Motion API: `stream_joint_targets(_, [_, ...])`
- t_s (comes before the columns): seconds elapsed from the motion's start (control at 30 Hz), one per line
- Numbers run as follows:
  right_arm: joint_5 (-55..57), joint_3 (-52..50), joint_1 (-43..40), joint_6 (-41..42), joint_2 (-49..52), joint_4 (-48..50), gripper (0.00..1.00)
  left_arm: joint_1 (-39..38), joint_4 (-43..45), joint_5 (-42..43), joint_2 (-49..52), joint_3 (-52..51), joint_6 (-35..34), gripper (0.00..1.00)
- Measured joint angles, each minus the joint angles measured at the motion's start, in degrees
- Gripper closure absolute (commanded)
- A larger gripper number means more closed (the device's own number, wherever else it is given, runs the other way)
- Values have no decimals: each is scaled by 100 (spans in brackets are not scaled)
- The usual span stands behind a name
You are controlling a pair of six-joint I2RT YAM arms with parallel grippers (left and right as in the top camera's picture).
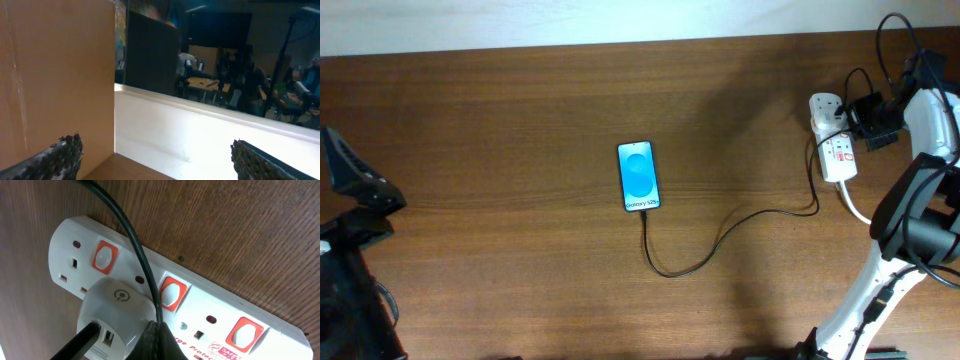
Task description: Plug charger to phone and switch on socket
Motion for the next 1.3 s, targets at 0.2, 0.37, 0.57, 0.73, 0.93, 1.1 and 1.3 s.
stream_joint_targets(0.2, [118, 0, 17, 46, 0, 46, 96, 0, 0, 0, -2, 0, 2, 0])
stream_joint_targets(0.37, [149, 0, 17, 87, 0, 72, 96, 0, 0, 0, -2, 0, 2, 1])
stream_joint_targets(0.57, [214, 0, 22, 114, 26, 122, 96, 0, 0, 2, 0, 0, 2, 1])
stream_joint_targets(0.73, [313, 76, 109, 131, 286, 98, 96, 0, 2, 0, 0, -2, 0, 1])
stream_joint_targets(0.93, [422, 162, 157, 105, 319, -33, 96, 0, 81, 0, 0, -2, 0, 1])
stream_joint_targets(1.1, [758, 92, 385, -2, 83, -780, 96, 0, 256, 0, -2, -7, 0, 1])
stream_joint_targets(1.3, [2264, 46, 387, -442, -2315, -1231, 96, 0, 691, 485, -2, -11, 0, 1])
